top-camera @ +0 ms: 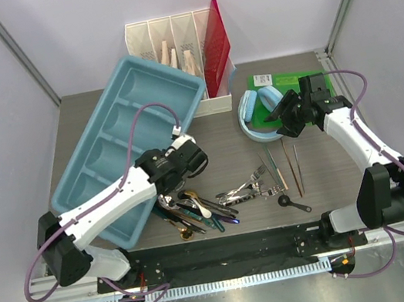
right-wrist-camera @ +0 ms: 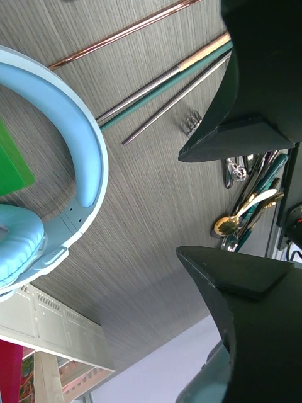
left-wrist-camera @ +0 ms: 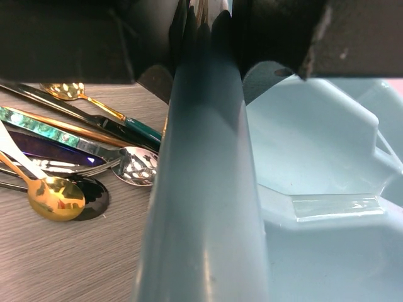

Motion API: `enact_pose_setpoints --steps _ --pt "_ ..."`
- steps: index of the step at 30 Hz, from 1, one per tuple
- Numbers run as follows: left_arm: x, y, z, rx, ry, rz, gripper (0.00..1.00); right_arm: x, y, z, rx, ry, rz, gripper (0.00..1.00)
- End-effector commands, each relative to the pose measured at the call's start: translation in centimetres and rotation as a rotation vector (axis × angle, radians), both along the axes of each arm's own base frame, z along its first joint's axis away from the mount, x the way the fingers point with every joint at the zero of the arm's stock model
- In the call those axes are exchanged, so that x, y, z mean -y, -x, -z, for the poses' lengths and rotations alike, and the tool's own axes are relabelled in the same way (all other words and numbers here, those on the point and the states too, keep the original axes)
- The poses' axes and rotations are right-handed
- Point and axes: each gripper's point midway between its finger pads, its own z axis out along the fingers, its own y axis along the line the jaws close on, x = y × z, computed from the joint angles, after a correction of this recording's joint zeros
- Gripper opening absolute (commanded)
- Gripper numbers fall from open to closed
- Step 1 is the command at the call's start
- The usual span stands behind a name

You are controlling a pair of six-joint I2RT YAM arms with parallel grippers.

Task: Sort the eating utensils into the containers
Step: Pick up the storage box at the center of the board, then place the storage box at the center of the board.

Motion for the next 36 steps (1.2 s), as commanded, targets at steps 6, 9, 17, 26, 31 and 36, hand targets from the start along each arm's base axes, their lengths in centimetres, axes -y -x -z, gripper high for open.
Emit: enact_pose_setpoints --steps 6,9,17,26,31,36 --pt "-2.1 1.7 -5.2 0.059 -0.06 0.072 0.0 -0.5 -1.4 -1.1 0.037 -0.02 -0.005 0.61" --pt "-1.3 2.0 -5.5 0.02 -0.041 0.101 0.0 -0.5 -1.6 -1.2 0.038 -0.021 -0.004 0.61" --pt "0.0 1.2 -5.4 -0.015 -0.178 0.224 0.0 -0.6 -2.0 -2.1 0.052 -0.035 0.006 0.61" --pt "1.1 0.3 -4.7 -0.034 -0.222 0.289 0.0 -0.6 -2.2 -2.3 0.055 -0.037 0.007 0.61" --pt "1.9 1.4 -3.8 -0.071 -0.227 0.375 0.0 -0.7 -2.4 -2.4 0.055 -0.043 0.006 0.61" --pt "2.6 3.0 -3.6 -0.09 -0.231 0.464 0.0 -0.7 -2.3 -2.1 0.045 -0.045 0.006 0.61"
